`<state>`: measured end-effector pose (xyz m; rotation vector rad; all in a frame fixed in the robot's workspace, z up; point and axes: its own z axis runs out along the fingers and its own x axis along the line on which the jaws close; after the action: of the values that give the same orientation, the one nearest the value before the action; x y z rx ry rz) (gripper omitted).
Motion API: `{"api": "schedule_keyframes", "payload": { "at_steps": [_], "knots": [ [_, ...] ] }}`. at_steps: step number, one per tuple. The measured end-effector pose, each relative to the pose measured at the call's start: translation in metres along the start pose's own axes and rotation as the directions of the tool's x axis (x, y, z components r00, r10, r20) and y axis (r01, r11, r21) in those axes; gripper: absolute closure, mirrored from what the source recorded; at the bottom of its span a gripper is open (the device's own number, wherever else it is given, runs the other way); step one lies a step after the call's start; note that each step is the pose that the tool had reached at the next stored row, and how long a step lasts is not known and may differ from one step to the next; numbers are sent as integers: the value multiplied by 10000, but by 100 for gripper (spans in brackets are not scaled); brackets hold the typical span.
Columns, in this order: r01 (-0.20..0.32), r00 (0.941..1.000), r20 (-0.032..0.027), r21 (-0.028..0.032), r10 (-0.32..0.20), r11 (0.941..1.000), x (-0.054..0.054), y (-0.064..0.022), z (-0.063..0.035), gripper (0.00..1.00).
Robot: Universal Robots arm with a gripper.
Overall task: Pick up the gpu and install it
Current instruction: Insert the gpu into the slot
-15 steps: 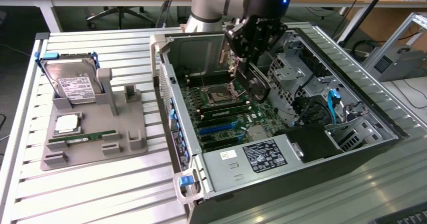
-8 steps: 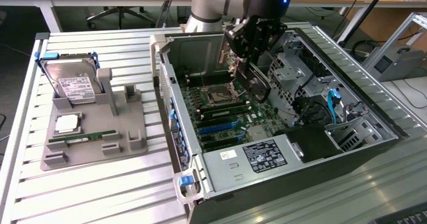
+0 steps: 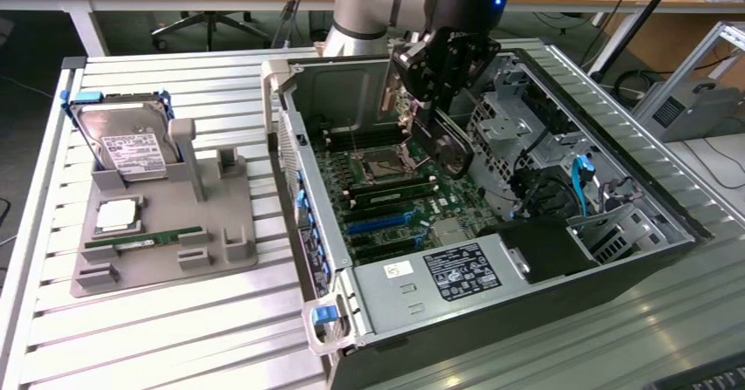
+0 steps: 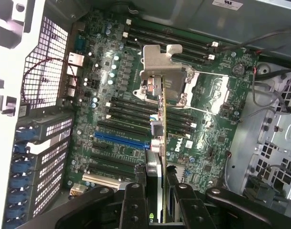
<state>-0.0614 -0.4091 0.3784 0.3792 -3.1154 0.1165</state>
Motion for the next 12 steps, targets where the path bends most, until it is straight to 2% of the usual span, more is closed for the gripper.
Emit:
{"api": "schedule_keyframes", "payload": {
  "at_steps": [12],
  "knots": [
    [285,9996,15,25,-285,9996,0,0,0,73]
  ]
}}
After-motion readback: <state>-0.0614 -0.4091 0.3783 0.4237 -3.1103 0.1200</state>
